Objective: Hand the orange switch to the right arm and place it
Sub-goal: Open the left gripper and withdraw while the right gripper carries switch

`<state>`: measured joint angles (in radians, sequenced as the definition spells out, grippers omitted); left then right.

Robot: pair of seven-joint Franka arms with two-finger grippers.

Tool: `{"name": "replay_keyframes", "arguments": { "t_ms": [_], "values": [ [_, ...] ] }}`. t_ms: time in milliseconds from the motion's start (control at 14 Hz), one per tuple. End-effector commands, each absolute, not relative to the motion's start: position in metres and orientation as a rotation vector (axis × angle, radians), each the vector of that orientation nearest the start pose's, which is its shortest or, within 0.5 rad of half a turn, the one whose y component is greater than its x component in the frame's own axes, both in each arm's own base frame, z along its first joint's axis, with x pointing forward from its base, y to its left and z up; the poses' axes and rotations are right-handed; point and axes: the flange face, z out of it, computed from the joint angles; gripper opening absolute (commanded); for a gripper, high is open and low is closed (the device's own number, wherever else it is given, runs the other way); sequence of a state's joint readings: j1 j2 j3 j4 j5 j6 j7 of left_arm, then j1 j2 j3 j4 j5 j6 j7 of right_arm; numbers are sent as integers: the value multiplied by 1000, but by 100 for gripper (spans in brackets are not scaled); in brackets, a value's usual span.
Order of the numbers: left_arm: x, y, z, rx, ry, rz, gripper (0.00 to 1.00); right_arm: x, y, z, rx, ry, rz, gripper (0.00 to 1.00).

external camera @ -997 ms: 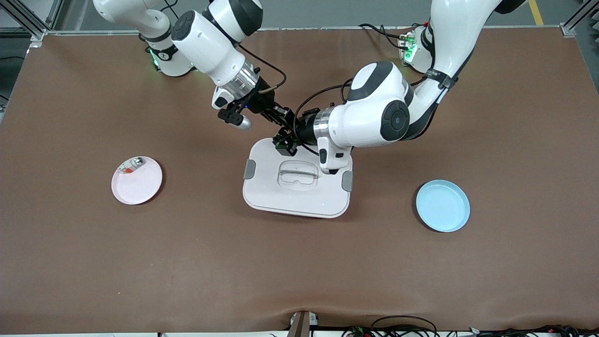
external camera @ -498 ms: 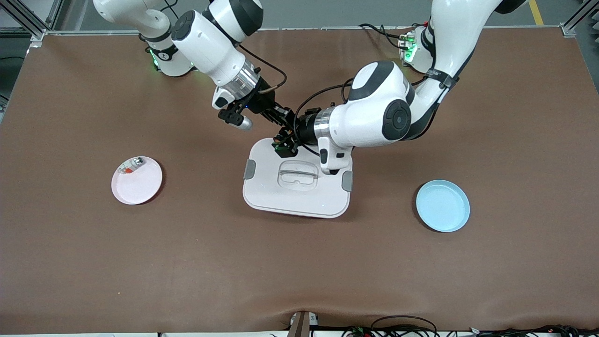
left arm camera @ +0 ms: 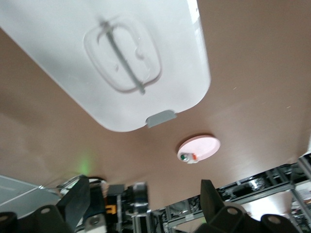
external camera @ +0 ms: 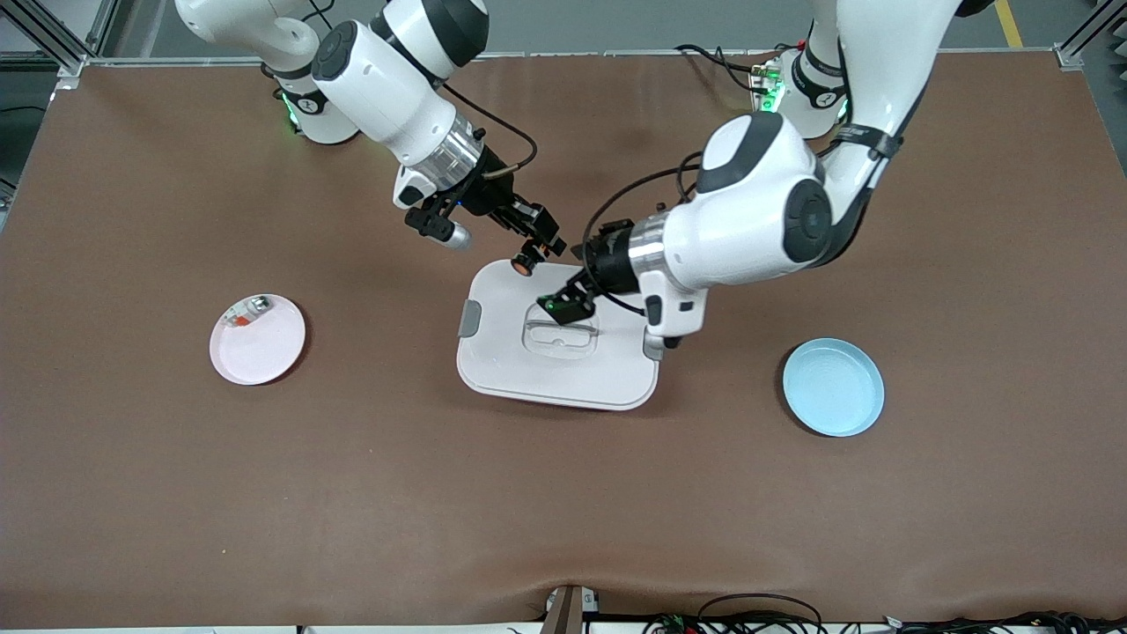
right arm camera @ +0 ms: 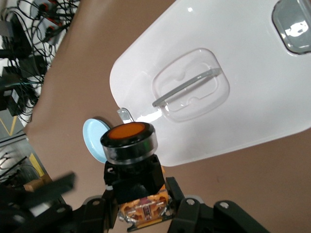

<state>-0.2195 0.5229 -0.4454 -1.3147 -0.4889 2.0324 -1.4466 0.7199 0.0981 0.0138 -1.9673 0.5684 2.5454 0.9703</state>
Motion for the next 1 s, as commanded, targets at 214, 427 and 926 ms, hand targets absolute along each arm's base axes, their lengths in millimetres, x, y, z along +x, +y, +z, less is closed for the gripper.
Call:
{"name": "replay_keyframes", "arguments": {
  "t_ms": [214,427,926],
  "values": [
    [623,-352,523,2309,1311,-302,100,488,377,513,-2503,592,161,12],
    [638,-317,522,2458,1321,-47,100,499,346,525,-2618,379,197,12],
    [668,-183,523,2725,1140,41,100,512,282,519,-2977,-428,124,12]
  ]
}}
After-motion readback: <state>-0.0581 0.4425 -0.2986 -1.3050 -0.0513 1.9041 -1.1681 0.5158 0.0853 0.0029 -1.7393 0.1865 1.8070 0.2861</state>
